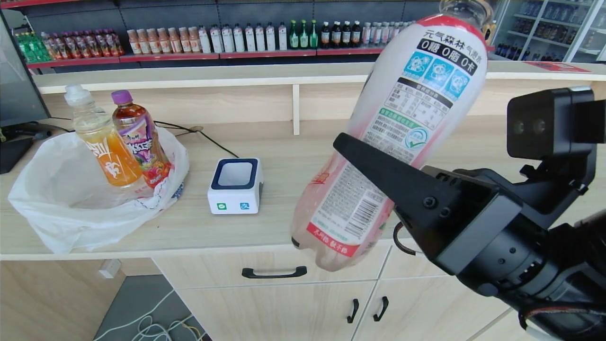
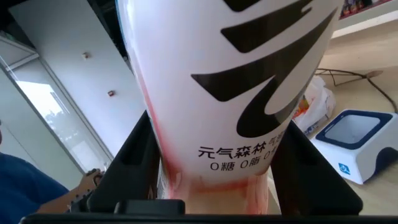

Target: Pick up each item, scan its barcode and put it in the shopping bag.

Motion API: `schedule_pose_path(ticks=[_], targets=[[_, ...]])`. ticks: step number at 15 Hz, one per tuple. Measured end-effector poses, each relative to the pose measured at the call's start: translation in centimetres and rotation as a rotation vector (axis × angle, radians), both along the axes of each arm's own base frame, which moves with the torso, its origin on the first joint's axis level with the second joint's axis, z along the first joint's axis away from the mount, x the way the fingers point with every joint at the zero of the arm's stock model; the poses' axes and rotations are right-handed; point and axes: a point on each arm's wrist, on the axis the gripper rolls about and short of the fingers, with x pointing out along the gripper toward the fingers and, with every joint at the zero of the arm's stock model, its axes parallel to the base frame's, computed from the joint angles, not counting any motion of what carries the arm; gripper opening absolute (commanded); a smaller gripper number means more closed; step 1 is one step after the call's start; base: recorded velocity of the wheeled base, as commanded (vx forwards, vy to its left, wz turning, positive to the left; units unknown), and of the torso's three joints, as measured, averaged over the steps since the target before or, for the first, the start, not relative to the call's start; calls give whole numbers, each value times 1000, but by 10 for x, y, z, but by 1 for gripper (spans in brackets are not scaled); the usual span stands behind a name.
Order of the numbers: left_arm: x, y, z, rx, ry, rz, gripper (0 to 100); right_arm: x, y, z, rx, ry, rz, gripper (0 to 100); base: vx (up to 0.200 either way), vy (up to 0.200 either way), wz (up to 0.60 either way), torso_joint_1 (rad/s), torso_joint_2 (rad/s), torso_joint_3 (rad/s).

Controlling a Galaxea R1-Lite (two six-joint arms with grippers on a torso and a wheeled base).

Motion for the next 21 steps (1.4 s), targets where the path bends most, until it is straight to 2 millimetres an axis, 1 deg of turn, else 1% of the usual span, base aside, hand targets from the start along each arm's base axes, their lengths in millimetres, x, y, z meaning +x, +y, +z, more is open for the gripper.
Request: schedule_pose_path(ticks=[2, 5, 9, 15, 21], targets=[[0, 0, 0, 0, 0, 0, 100, 3, 7, 4, 23, 7, 19, 0, 0, 0, 0, 0, 0, 0], [0, 0, 0, 0, 0, 0, 100, 5, 10, 5, 32, 18, 41, 0, 0, 0, 0, 0, 0, 0], [0, 0, 0, 0, 0, 0, 100, 3, 9, 4, 17, 11, 64, 0, 0, 0, 0, 0, 0, 0], [0, 0, 0, 0, 0, 0, 100, 2, 7, 8, 25, -8, 58, 0, 0, 0, 0, 0, 0, 0], [0, 0, 0, 0, 0, 0, 100, 0, 6, 7, 12, -33, 40, 0, 0, 0, 0, 0, 0, 0]])
